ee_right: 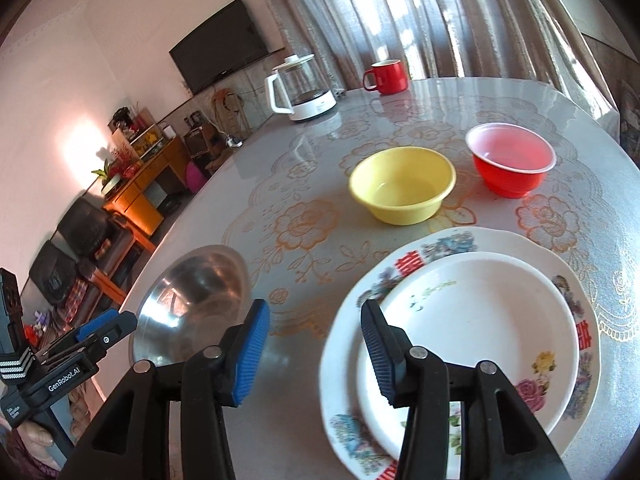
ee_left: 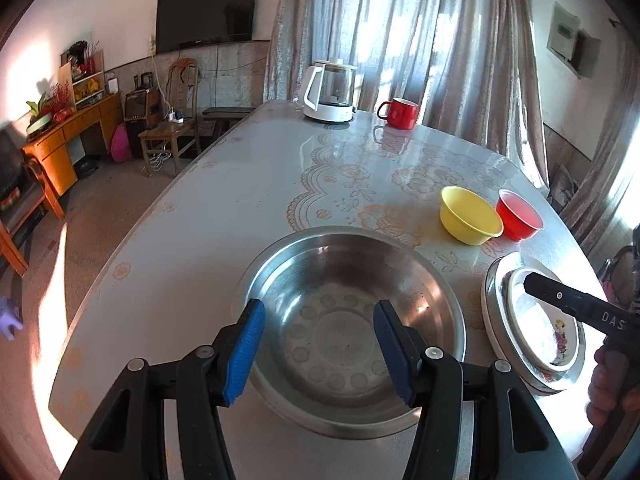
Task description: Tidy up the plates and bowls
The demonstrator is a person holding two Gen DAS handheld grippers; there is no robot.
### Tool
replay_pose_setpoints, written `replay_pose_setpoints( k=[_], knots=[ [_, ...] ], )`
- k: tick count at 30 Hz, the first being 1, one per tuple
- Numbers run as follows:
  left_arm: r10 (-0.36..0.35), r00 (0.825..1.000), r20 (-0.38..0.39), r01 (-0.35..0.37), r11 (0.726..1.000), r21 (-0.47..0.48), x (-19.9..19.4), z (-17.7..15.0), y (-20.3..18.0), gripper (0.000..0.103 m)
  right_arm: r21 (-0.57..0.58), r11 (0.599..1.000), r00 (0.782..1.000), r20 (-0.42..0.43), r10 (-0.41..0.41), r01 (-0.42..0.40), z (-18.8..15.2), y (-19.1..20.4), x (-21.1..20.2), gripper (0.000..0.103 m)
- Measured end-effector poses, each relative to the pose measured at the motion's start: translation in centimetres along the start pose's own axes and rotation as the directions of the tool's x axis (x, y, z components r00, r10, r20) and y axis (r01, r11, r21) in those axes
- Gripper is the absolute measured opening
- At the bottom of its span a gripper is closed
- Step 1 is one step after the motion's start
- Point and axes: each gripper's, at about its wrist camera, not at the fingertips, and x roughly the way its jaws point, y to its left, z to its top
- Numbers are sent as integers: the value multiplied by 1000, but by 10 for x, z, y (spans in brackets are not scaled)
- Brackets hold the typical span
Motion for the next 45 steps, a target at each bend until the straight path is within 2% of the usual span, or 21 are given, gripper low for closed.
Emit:
replay_pose_setpoints(
  k=[8, 17, 27, 35, 39, 45],
  knots=[
    [-5, 1000, 19, 3, 997, 72, 8, 16, -26, 58, 74, 997, 1000, 2, -12, 11, 12, -27, 1, 48],
    [-62, 998, -19, 64, 990, 127, 30, 32, -58, 58, 141, 989, 999, -1, -38, 37, 27, -58, 5, 48],
    [-183, 975, -123, 193, 978, 77, 69, 55, -88, 57, 169, 983, 998, 2, -66, 65, 51, -81, 23, 48],
    [-228, 962, -150, 237, 970, 45, 103, 81, -112, 46, 180, 979, 996, -12, -90, 91, 76, -94, 52, 48],
    [-236, 956, -177, 242, 970, 17, 127, 92, -122, 40, 185, 977, 994, -29, -104, 108, 84, -101, 66, 39],
    [-253, 947, -199, 255, 967, -14, 157, 106, -135, 35, 166, 978, 992, -49, -116, 123, 93, -104, 81, 29]
  ],
)
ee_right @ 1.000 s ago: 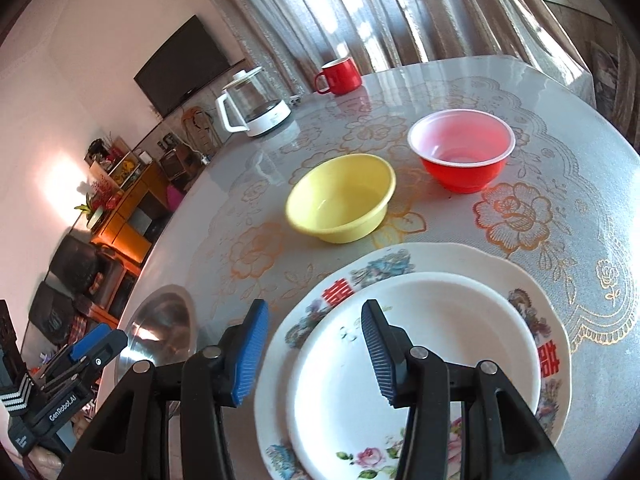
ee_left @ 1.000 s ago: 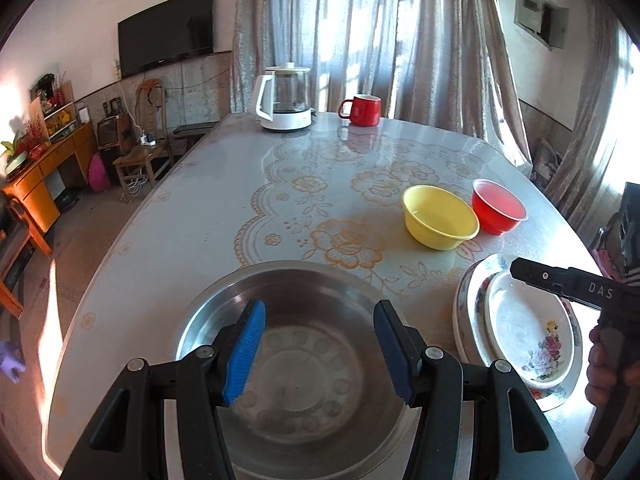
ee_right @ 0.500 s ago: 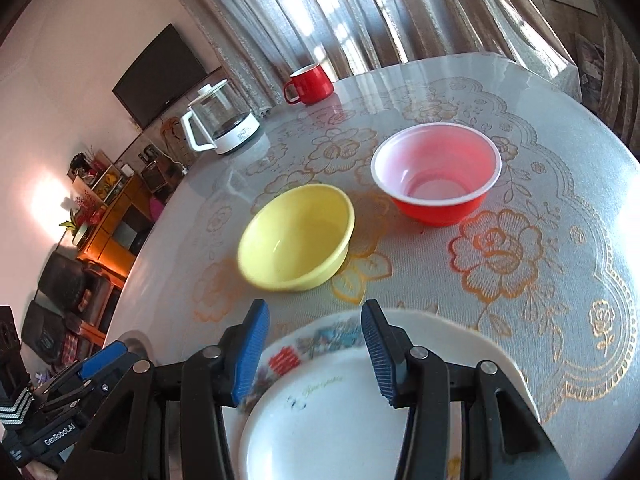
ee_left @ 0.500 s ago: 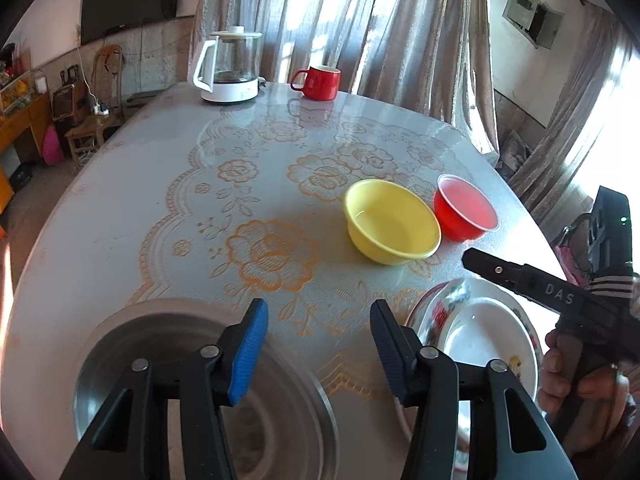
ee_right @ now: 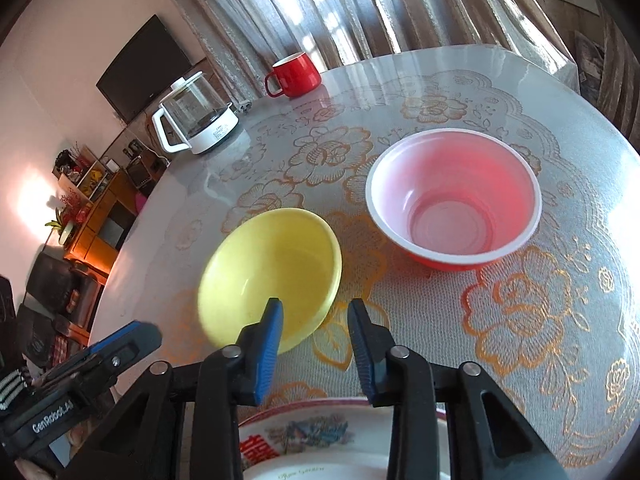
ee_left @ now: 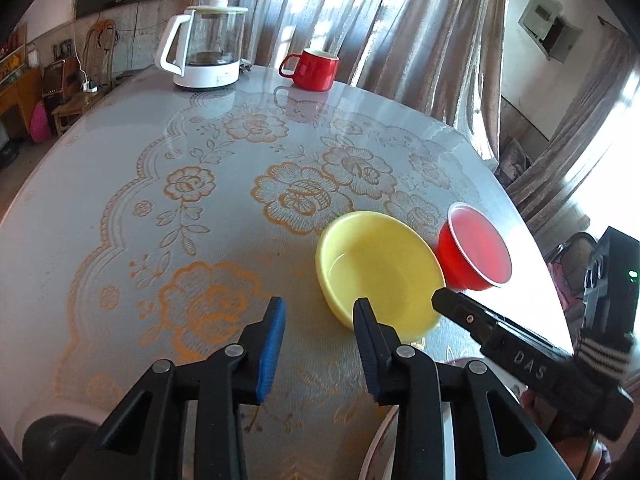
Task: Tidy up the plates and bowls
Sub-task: 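Move both grippers to the yellow bowl and grasp its rim, then lift the yellow bowl and carry it over the steel bowl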
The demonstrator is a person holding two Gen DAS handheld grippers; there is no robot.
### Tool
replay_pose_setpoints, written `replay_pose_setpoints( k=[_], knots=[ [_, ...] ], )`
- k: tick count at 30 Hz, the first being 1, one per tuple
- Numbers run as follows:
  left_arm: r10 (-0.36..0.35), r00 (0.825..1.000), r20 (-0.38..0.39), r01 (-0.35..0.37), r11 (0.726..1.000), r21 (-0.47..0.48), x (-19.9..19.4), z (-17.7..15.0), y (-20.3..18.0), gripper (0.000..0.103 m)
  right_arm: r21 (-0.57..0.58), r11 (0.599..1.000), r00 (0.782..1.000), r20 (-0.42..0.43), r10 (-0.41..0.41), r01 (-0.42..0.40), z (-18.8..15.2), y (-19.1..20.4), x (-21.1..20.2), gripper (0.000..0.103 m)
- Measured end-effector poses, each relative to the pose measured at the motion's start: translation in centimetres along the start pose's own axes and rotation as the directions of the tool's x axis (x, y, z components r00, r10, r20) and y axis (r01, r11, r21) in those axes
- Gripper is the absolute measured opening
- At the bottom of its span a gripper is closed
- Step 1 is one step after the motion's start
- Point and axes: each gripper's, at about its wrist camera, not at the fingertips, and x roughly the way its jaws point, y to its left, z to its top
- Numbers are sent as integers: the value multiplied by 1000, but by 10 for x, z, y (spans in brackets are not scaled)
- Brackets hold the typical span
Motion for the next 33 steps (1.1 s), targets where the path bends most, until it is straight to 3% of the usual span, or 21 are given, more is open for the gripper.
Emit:
replay_pose_setpoints(
  k=[6, 16, 20, 27, 33],
  knots=[
    [-39, 999, -34, 39, 999, 3, 26, 6, -9, 29, -27, 999, 999, -33, -21, 20, 4, 0, 15, 17],
    [-90, 996, 6, 90, 995, 42, 10, -4, -18, 28, -43, 999, 1000, -15, 11, -12, 2, 1, 4, 15],
    [-75, 997, 24, 72, 992, 101, -3, -9, -29, 28, -99, 995, 1000, -1, -12, 12, -5, 16, -2, 14],
    [7, 1000, -9, -6, 999, 31, 2, -3, -3, 29, -50, 998, 999, -31, -42, 41, -7, 4, 7, 14],
    [-27, 998, -57, 28, 999, 21, 24, -5, -3, 30, -49, 998, 999, -33, -35, 33, -4, 1, 10, 15]
  ],
)
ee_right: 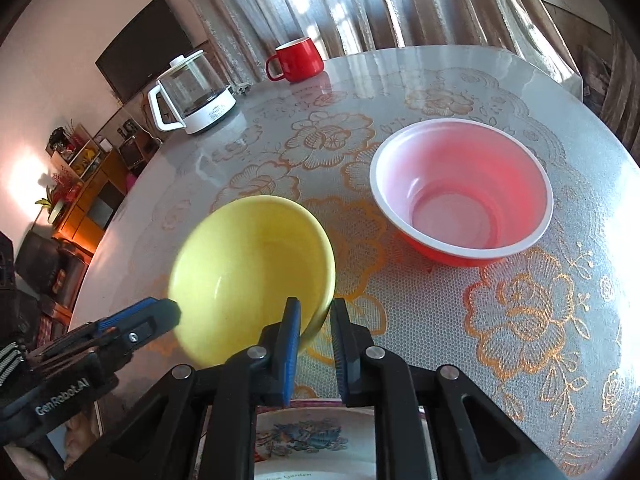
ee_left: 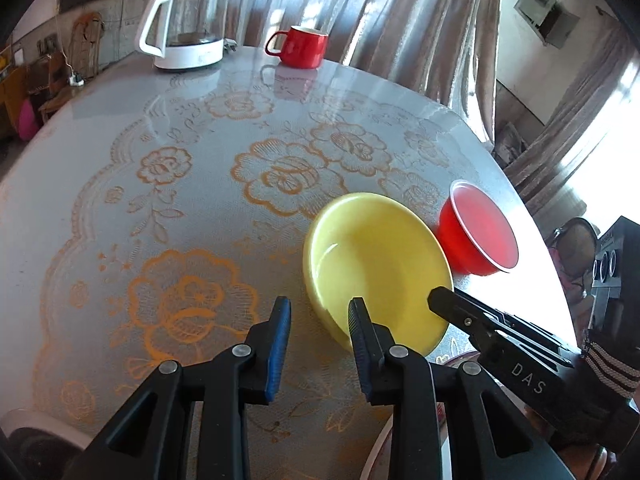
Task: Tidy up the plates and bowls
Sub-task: 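Lift the yellow bowl and carry it over the steel bowl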
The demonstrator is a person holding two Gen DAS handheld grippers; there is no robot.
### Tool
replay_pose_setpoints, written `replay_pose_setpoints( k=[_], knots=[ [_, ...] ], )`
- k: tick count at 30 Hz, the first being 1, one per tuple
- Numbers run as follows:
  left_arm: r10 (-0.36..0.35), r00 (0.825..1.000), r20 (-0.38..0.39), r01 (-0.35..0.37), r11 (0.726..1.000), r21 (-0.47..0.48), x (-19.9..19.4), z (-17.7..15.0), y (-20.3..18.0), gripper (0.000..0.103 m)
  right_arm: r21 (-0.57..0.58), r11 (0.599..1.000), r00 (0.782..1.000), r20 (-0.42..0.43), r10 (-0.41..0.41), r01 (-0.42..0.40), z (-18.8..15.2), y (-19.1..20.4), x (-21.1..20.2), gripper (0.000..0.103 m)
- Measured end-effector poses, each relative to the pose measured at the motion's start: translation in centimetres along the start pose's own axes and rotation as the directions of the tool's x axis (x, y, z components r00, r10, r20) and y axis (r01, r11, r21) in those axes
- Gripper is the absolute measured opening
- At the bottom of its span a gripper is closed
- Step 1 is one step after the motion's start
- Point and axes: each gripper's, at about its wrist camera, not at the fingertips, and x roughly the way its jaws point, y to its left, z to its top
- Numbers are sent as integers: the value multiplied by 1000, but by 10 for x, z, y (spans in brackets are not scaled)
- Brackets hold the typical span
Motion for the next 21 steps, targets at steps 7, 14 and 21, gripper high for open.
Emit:
replay_pose_setpoints(
  k=[7, 14, 21],
  knots=[
    [-45, 998, 43, 43, 998, 56, -7, -3, -14, 30, -9, 1000, 1000, -11, 3, -3, 0, 0, 5, 15],
    [-53, 993, 108, 41, 993, 114, -46, -15, -25, 33, -10, 999, 998, 30, 50, -50, -9, 5, -21, 15],
    [-27, 985, 168, 8, 994, 111, -91, -42, -19, 36, -44, 993, 991, 70, 116, -113, -27, 27, -57, 15]
  ],
)
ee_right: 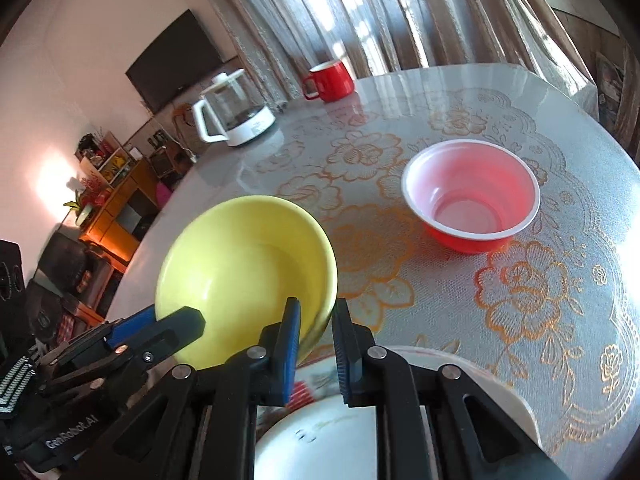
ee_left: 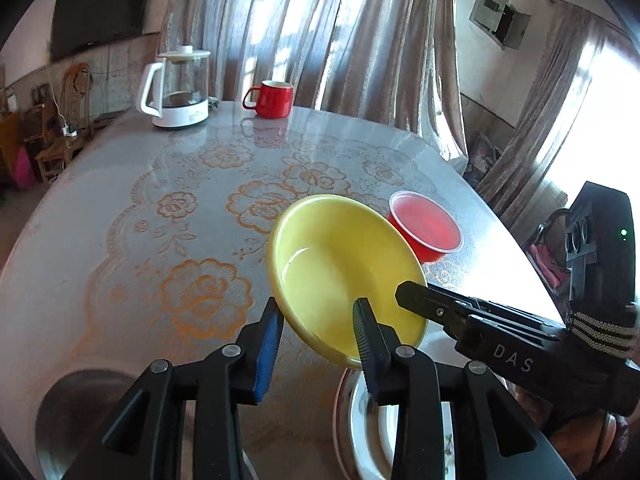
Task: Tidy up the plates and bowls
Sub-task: 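Lift the yellow bowl and carry it over the steel bowl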
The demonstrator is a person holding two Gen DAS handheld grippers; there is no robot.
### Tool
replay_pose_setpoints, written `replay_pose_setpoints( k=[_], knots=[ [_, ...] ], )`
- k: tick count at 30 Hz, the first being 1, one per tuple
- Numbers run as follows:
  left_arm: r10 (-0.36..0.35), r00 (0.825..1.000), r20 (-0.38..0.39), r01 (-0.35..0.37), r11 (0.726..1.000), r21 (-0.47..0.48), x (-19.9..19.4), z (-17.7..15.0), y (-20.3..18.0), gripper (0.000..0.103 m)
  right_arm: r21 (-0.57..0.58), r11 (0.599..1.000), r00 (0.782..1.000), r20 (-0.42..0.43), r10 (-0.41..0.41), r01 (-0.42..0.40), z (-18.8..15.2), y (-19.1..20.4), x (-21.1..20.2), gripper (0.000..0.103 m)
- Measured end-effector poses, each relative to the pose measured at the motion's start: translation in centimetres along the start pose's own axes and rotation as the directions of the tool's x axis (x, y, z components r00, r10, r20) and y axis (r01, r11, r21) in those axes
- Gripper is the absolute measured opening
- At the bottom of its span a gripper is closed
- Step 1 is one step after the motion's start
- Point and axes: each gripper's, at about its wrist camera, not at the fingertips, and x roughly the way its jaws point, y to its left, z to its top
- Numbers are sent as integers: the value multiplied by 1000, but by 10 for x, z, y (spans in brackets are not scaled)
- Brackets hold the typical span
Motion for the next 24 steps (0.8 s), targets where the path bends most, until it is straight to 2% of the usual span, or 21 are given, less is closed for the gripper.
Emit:
replay_pose_setpoints(
  k=[8, 14, 20, 24],
  knots=[
    [35, 997, 71, -32, 999, -44, -67, -33, 29, 36, -75, 993, 995, -2, 96, -95, -23, 49, -20, 15],
    [78, 994, 76, -69, 991, -116, -99, -66, 66, 36, -146, 976, 987, -42, 156, -160, -46, 95, -17, 15],
    [116, 991, 63, -101, 974, -200, -115, -100, 98, 36, -219, 959, 982, -97, 164, -181, -70, 134, -3, 15],
    [128, 991, 45, -115, 969, -221, -115, -115, 108, 36, -249, 953, 981, -133, 141, -171, -80, 149, 10, 15]
  ],
)
